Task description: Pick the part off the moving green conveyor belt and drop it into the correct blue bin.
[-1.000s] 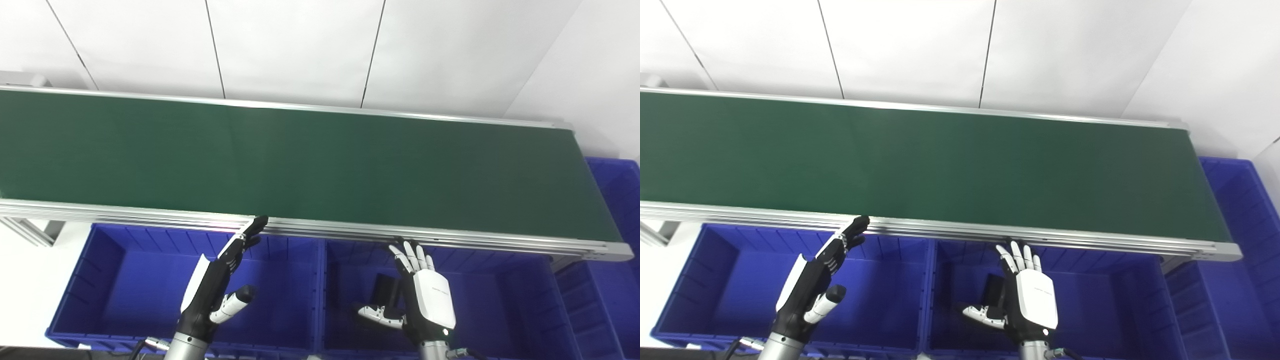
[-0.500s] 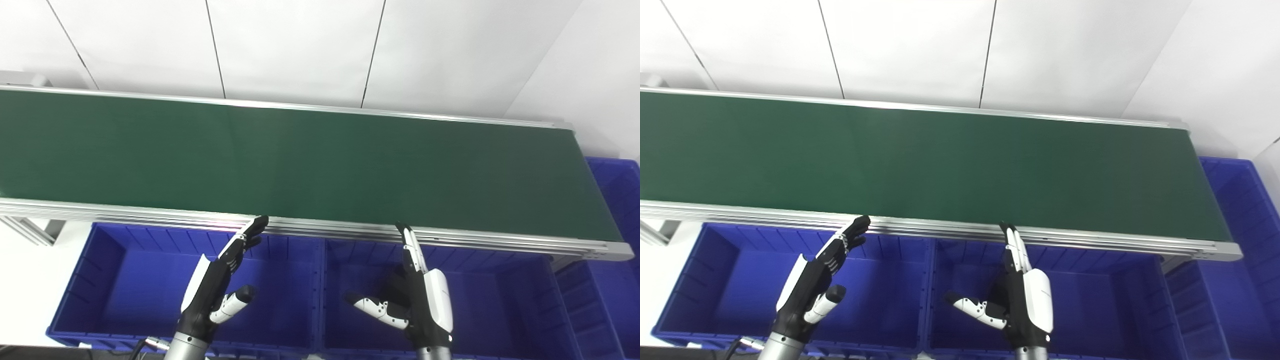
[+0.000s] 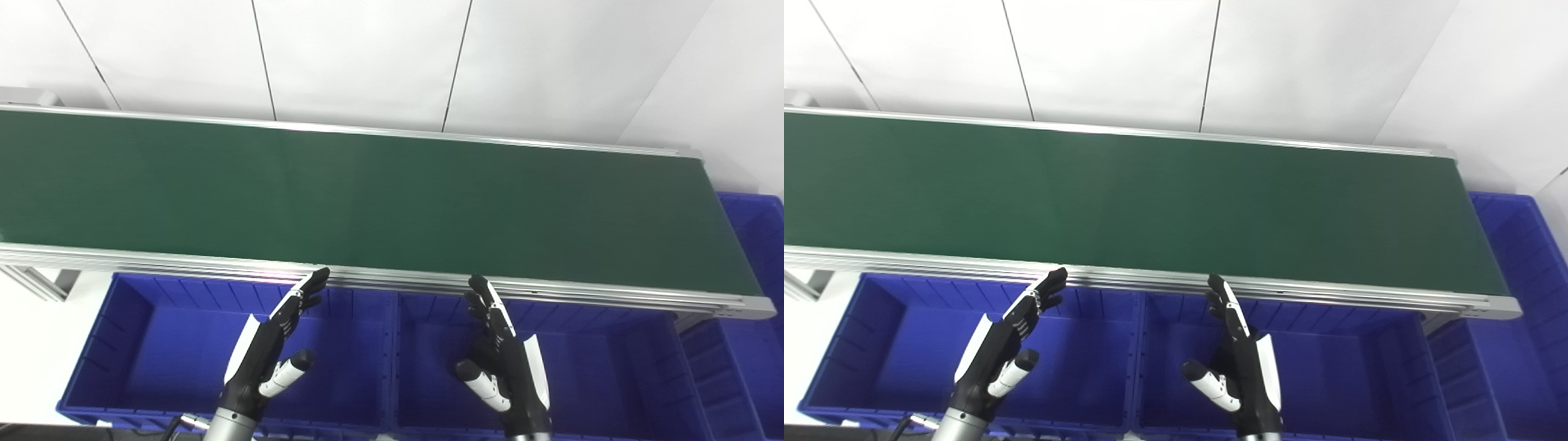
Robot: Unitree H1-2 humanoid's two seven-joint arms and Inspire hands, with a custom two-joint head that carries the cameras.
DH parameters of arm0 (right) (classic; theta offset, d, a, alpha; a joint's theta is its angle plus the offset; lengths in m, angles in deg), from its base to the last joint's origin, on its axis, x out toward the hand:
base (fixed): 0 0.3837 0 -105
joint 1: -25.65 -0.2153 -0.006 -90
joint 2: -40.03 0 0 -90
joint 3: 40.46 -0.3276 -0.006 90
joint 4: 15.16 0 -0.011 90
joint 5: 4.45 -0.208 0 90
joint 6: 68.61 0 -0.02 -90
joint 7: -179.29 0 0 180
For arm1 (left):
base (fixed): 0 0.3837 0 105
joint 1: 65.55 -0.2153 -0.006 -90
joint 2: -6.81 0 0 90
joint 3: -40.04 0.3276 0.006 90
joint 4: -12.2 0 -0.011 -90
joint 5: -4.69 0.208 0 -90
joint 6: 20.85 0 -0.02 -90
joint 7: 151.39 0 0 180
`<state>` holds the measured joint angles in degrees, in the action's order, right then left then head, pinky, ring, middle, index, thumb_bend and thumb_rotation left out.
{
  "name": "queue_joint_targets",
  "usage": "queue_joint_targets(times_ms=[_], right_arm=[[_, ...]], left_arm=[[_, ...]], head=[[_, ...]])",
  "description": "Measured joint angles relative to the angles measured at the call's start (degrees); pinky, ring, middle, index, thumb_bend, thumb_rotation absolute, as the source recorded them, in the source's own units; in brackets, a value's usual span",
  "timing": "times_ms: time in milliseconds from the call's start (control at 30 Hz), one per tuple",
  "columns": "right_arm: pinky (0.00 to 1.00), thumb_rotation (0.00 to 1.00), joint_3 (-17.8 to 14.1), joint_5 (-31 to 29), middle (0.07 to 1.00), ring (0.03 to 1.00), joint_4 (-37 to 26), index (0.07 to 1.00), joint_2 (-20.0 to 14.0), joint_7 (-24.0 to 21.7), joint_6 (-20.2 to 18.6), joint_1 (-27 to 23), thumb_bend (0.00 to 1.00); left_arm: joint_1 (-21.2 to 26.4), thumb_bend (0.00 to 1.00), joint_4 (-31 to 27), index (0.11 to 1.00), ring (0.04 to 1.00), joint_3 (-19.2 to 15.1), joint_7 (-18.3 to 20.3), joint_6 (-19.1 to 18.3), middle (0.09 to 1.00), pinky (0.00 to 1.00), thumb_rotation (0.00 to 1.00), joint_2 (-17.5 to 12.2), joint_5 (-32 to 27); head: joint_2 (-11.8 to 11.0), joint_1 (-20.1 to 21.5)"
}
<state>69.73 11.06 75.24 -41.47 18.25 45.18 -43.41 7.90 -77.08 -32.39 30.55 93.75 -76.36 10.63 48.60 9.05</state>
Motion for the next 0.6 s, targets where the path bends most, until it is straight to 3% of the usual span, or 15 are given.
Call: queue_joint_targets(times_ms=[600], right_arm=[[0.86, 0.85, 0.7, -1.4, 0.92, 0.893, 1.3, 0.939, -0.4, 0.3, 0.1, -0.1, 0.83]], left_arm=[[-0.1, 0.73, 0.3, 0.9, 0.916, 0.0, 0.0, 0.0, 0.931, 0.89, 0.91, 0.5, -0.7]], head=[[-0.5, 0.0]])
